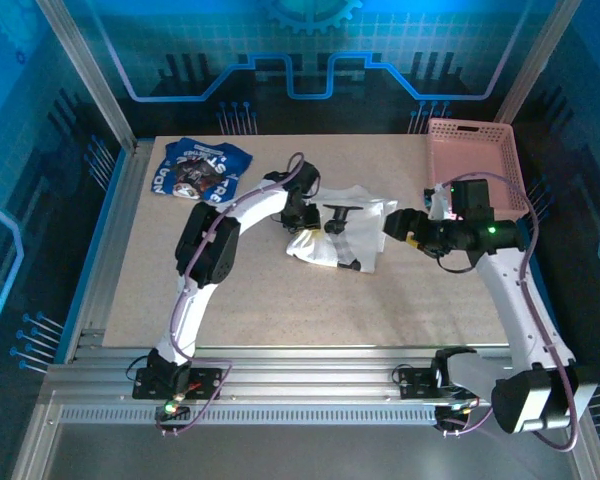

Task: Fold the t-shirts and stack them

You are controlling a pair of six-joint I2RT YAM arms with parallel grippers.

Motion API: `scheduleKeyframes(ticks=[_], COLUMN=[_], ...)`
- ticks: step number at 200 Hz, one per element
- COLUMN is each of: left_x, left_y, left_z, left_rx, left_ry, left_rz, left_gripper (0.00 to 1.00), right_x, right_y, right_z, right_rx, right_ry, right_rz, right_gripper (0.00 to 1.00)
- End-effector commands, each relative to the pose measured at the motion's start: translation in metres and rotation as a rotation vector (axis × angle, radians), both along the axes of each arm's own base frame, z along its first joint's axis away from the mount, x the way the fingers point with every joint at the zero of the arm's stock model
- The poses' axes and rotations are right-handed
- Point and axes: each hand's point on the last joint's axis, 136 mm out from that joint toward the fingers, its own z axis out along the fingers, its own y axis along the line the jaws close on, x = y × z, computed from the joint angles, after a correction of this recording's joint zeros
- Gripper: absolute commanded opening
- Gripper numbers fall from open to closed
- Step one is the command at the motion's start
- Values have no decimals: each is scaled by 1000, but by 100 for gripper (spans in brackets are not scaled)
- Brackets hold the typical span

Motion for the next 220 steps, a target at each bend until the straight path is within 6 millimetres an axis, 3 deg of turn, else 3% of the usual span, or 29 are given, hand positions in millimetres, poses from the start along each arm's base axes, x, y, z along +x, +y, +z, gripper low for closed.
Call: scheduleKeyframes(ticks=[1,25,47,85,120,183,220], left_x=[-36,-34,-24,5,29,67,88], left_y=[34,35,36,48,55,100,123], left_z=[-42,-39,-16,42,81,117,127], left_rx=[272,307,330,372,394,490,503], left_ry=[140,119,56,-96,-202,-291,-333], left_rz=[-27,-48,-77,-124,-199,-207,-208], left_gripper=[20,0,0,0,0,0,0], right_x=[-10,-15,-18,-19,-17,-13,-6], right_y=[4,7,10,14,16,15,17], right_z=[22,32,32,35,37,32,35], right_rx=[46,68,93,132,143,130,139], right_ry=[-25,-52,-61,-113,-125,-100,-105], right_rz=[31,48,56,59,64,69,74], right_gripper=[82,83,85,94,95,95,95])
